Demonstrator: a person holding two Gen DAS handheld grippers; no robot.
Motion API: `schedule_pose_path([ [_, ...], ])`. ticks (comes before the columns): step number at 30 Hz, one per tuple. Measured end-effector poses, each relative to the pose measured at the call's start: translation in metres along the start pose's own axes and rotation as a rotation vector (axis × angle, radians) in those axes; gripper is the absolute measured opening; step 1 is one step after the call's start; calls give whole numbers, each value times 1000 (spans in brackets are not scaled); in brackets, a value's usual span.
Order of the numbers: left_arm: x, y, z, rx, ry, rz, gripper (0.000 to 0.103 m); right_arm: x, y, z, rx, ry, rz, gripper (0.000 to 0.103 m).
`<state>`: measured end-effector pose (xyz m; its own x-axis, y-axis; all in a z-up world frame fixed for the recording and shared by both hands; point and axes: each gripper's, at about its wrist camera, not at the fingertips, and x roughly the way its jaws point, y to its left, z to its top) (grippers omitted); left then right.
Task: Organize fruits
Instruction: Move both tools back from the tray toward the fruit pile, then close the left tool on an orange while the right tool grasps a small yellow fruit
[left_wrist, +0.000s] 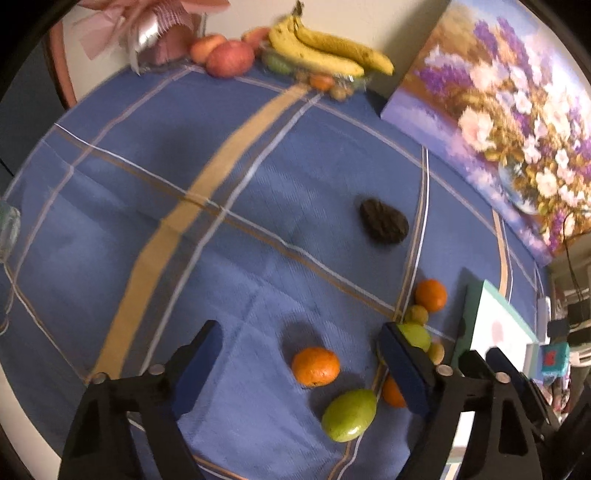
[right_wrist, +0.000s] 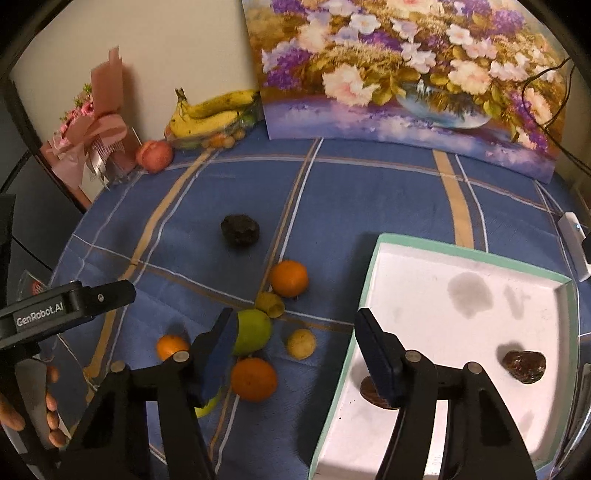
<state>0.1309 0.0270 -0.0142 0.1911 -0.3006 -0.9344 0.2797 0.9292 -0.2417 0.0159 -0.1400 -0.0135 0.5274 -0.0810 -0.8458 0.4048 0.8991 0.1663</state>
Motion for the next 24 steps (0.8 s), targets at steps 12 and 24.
schedule_pose_path([
  [12,37,-13,-13,39,128,-25,56,41,1,-12,-27,110,-18,38],
  [24,46,-17,-18,49,143,-29,38,55,-6,-17,-10,135,-21,27],
])
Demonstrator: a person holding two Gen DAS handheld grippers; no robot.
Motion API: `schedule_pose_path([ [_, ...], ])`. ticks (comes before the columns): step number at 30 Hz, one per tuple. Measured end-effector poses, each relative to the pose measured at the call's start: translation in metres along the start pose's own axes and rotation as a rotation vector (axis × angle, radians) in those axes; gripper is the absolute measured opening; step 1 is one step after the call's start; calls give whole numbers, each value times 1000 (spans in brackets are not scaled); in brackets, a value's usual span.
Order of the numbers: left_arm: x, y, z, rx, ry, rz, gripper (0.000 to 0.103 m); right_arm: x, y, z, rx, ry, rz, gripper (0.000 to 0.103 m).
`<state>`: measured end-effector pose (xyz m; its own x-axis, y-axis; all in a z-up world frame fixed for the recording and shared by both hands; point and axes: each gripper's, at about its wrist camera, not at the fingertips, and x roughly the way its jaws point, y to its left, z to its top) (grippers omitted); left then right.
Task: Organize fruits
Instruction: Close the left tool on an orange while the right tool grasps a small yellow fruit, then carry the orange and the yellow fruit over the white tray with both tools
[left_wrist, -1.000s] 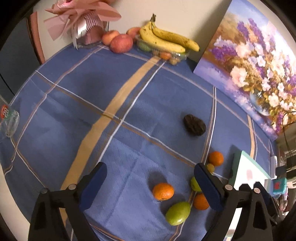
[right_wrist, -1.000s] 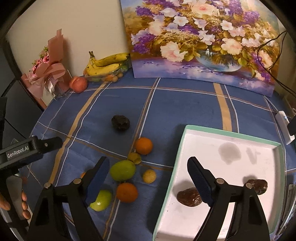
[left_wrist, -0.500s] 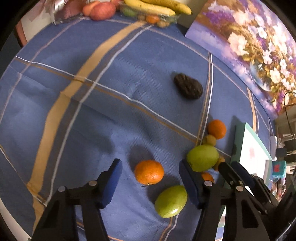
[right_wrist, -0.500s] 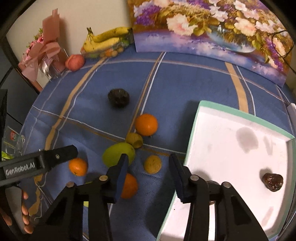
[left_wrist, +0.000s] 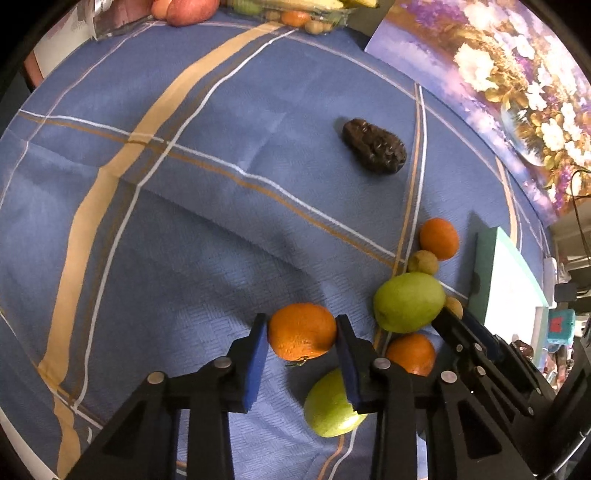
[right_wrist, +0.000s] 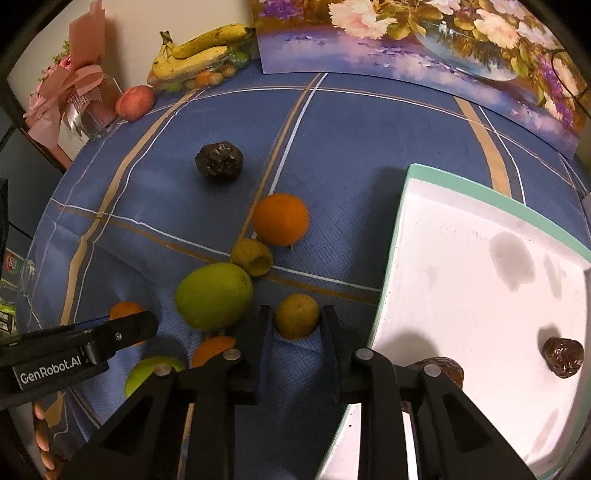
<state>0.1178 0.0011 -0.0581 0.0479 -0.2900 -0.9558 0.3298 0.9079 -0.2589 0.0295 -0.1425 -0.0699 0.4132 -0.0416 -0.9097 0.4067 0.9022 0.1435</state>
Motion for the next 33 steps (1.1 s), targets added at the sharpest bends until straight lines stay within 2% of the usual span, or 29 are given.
schedule_pose_path([
  [9,-43,-8,1,36,-120,-45,37,-32,-4,5,17,-77,20,27],
  [14,-58,-18,3,57,-157,-68,37,-52,-10,4,35,-113,16,27],
  [27,-64,-58,-7,132,-172,-86,37,-74,-30,-4,85,-116,-13,27],
  [33,-62,-87,-14,197,-159,-82,37,-81,-55,-11,142,-104,-40,27],
])
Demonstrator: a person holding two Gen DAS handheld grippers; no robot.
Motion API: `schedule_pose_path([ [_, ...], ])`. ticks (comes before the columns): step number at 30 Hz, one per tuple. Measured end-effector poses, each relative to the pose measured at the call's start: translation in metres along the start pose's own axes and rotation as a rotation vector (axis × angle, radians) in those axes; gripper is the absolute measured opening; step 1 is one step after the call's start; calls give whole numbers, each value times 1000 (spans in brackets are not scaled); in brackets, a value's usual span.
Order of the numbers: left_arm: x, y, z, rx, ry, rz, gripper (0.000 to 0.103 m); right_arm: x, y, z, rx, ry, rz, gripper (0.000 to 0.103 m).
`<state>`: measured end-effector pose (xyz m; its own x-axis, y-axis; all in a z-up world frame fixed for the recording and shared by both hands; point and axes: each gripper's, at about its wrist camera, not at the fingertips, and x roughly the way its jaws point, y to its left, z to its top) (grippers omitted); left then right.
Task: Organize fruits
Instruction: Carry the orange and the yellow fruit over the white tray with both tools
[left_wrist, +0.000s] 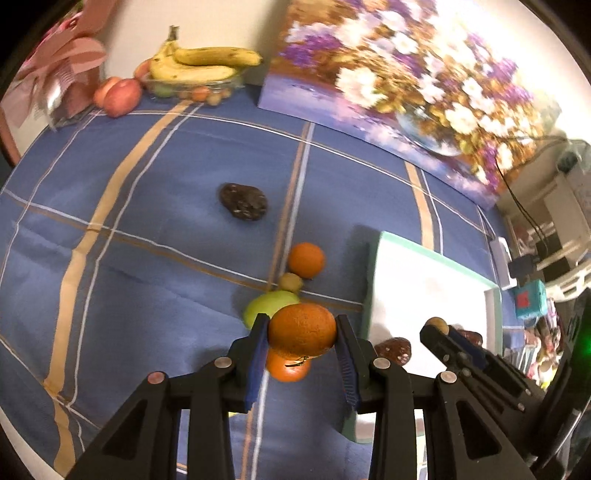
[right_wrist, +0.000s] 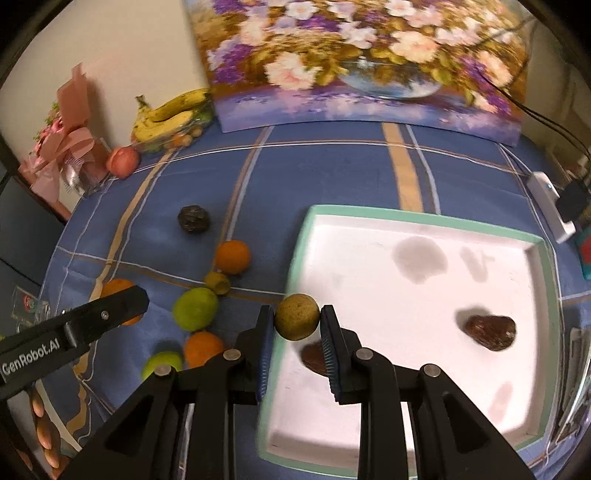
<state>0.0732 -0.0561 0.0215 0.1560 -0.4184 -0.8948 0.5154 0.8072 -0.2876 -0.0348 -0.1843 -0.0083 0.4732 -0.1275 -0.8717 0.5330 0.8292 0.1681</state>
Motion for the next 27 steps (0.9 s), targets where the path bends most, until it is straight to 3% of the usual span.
schedule_pose_path([
  [16,11,-68,-25,167,46,-45,37,-41,-84,-7,183,-59,-104,27],
  [27,13,-92,-35,221,59,-54,38,-68,-105,-14,219,-118,-137,27],
])
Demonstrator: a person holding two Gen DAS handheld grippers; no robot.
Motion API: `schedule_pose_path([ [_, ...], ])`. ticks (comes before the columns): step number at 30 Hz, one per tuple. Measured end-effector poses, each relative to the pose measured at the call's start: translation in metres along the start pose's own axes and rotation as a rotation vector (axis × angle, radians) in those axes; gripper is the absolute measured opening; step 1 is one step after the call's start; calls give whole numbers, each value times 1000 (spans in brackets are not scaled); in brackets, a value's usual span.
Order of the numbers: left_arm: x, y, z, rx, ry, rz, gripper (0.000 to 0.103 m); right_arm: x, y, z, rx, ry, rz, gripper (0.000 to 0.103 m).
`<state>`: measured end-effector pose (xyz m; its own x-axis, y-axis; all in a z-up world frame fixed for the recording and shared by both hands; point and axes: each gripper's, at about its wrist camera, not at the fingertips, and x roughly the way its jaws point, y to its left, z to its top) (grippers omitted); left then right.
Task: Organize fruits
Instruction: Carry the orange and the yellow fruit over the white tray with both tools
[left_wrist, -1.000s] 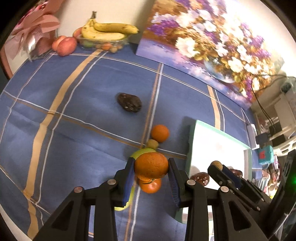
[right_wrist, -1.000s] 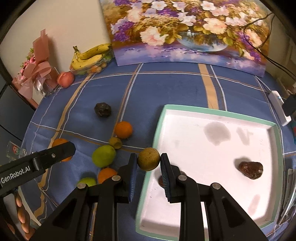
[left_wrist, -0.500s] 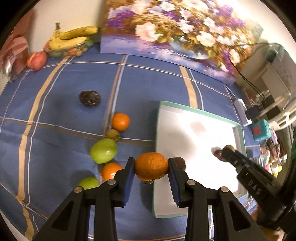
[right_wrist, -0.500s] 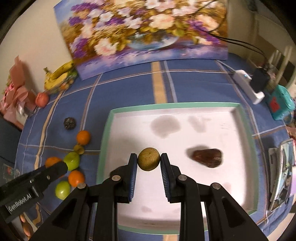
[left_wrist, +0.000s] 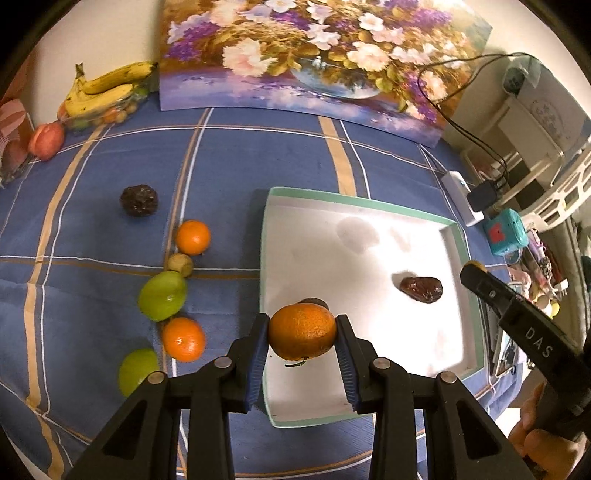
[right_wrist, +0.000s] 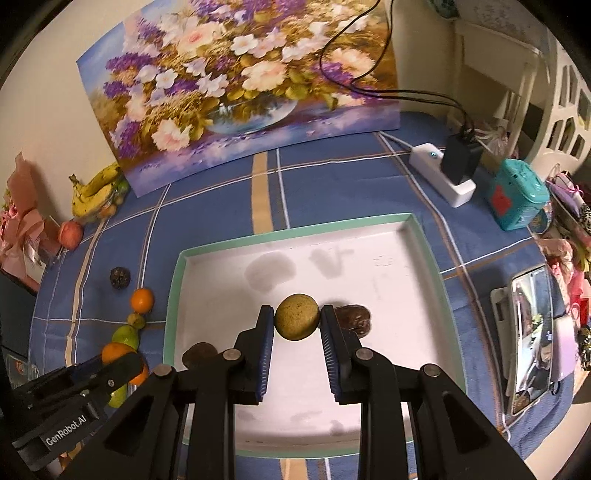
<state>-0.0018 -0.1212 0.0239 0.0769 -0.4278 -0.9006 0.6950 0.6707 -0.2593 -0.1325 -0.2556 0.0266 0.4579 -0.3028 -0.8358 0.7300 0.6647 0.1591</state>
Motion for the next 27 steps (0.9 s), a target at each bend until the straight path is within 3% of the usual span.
schedule_pose_path([
  [20,46,-27,-18,102,134,68,38,11,-4,-5,-5,31,14,27],
  [27,63,-28,-24,117,186,87,38,54,-2,-17,-21,168,-3,27],
])
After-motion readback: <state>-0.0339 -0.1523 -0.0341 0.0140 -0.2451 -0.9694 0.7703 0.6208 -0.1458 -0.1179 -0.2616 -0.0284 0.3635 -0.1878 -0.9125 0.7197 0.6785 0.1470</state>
